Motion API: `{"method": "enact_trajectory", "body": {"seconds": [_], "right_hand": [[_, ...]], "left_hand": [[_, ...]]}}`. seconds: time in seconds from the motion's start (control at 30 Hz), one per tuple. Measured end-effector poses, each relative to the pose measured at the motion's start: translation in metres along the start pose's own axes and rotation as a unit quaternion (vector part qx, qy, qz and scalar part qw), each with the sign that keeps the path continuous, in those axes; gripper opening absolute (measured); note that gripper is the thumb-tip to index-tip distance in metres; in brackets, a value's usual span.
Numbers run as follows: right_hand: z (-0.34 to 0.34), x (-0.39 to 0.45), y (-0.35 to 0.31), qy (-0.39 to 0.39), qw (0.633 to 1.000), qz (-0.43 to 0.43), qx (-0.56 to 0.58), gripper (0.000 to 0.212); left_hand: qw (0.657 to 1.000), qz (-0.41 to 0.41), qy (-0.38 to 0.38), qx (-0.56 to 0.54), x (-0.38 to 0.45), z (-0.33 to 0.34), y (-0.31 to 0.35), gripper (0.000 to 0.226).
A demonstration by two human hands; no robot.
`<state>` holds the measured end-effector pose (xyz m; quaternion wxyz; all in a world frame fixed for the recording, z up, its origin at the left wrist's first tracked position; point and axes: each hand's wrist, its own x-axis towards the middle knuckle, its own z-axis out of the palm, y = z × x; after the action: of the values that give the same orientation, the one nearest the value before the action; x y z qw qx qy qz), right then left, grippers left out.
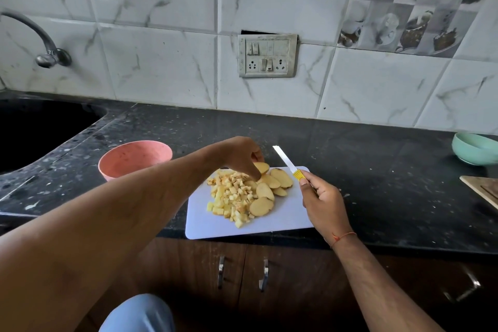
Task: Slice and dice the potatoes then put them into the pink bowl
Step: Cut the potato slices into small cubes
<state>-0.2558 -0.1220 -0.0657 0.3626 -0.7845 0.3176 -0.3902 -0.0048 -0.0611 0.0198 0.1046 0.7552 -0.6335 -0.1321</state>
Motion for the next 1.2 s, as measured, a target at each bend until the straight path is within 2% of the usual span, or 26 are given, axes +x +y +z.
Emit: {"method": "enact_trajectory", "body": {"seconds": [0.13,0.27,0.33,0.47,0.6,0.7,0.77,0.93,1.07,1.2], "right_hand": [[0.0,0.0,0.0,0.002,1.0,0.004,0.001,0.033],[0.0,-0.001,-0.002,0.003,1.0,0.006,0.003,0.031],[-0.001,-0.001,-0.001,0.004,1.0,0.003,0.003,0.03],[0.0,-0.001,0.0,0.01,1.0,-0.004,-0.013,0.029],[0.002,-0.007,-0.005,0.031,0.997,-0.039,-0.052,0.031],[0.009,-0.025,-0.013,0.037,0.991,-0.086,-0.1,0.035],[0.021,-0.046,-0.026,-0.006,0.986,-0.115,-0.124,0.037],[0.064,-0.105,-0.067,-0.086,0.93,-0.236,-0.269,0.04],[0.08,-0.119,-0.079,-0.096,0.89,-0.237,-0.378,0.039],[0.075,-0.113,-0.077,-0.082,0.873,-0.224,-0.426,0.042]], "left_hand": [[0.991,-0.03,0.08,-0.1,-0.008,-0.006,-0.003,0.052],[0.953,-0.063,0.179,-0.235,-0.034,-0.005,-0.008,0.047],[0.939,-0.073,0.197,-0.274,-0.056,0.001,-0.011,0.049],[0.943,-0.096,0.233,-0.218,-0.106,0.022,-0.027,0.049],[0.932,-0.127,0.268,-0.21,-0.145,0.041,-0.04,0.027],[0.917,-0.163,0.283,-0.229,-0.161,0.054,-0.053,0.051],[0.909,-0.174,0.292,-0.241,-0.167,0.057,-0.059,0.056],[0.91,-0.173,0.286,-0.244,-0.17,0.056,-0.059,0.051],[0.922,-0.185,0.267,-0.209,-0.169,0.055,-0.057,0.051],[0.944,-0.208,0.222,-0.129,-0.164,0.06,-0.053,0.056]]}}
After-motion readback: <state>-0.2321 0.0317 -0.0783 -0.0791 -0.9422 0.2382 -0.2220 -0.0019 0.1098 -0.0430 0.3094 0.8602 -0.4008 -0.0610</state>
